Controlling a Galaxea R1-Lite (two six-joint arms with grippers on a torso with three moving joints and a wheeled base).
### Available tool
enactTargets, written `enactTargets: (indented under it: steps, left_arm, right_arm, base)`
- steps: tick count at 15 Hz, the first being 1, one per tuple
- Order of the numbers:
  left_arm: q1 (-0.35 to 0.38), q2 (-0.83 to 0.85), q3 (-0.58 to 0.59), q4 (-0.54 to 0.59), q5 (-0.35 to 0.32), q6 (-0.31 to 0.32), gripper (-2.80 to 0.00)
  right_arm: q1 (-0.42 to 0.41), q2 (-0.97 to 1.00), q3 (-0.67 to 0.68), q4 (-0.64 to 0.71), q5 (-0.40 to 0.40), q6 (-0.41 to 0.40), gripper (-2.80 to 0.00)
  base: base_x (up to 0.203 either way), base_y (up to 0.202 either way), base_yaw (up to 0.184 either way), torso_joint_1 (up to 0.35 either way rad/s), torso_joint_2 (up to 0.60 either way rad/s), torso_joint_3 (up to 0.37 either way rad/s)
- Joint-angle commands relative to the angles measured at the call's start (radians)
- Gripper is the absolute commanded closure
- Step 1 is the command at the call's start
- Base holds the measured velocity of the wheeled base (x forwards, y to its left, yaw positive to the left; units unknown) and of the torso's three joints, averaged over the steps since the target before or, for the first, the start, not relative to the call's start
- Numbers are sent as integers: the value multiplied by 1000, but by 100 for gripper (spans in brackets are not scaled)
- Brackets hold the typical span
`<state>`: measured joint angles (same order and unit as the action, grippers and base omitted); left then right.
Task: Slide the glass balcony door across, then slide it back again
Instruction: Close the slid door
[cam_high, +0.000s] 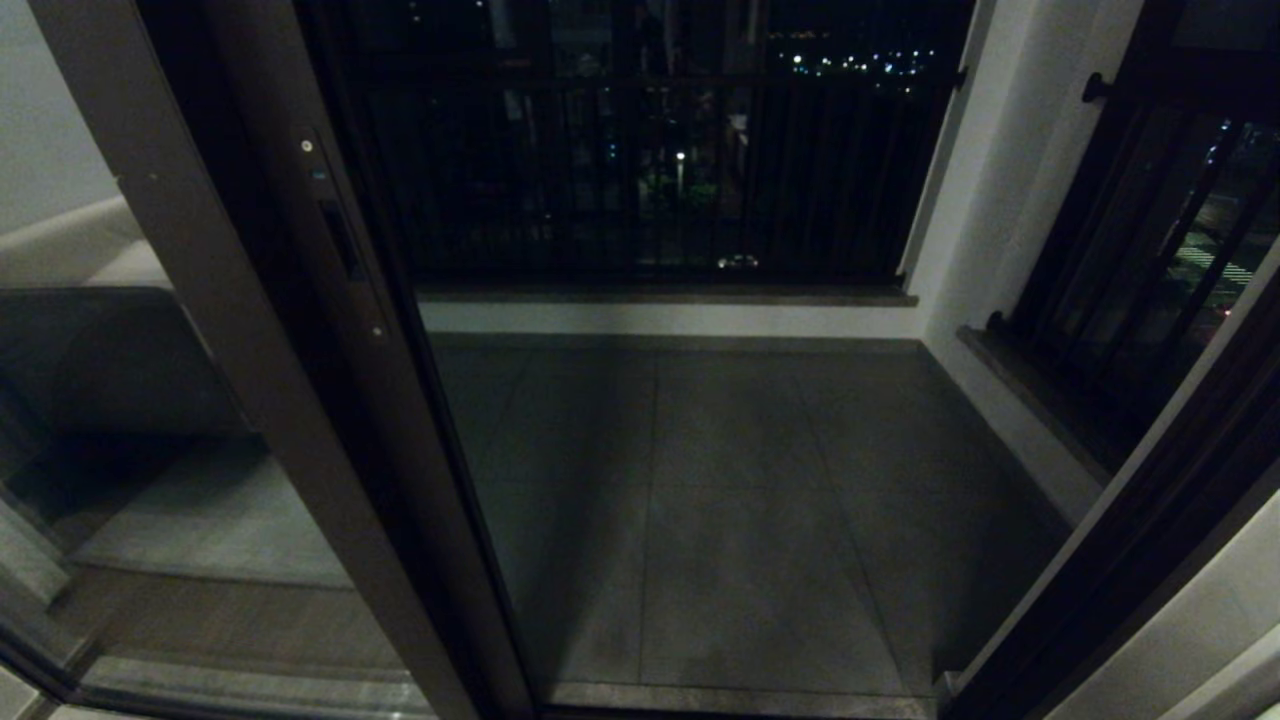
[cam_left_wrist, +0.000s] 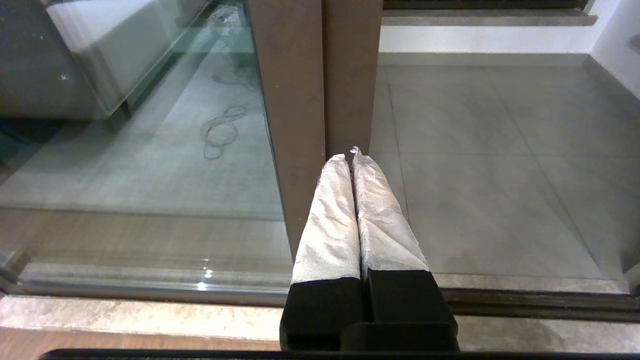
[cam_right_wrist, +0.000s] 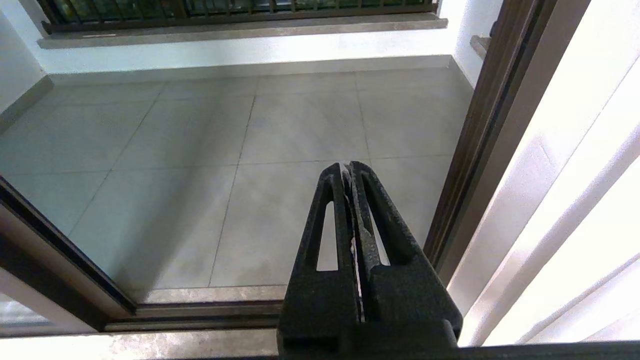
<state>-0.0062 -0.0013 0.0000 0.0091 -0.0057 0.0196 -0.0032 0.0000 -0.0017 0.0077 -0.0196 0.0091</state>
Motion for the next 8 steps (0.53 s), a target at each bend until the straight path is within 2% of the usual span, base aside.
enactTargets:
  steps: [1,8]
  left_arm:
    - [0,0,2,0,0,0,0]
    - [0,0,2,0,0,0,0]
  right_arm:
    - [0,0,0,0,0,0,0]
    - [0,0,0,0,0,0,0]
  base:
    - [0,0,0,0,0,0]
    - [0,0,0,0,0,0]
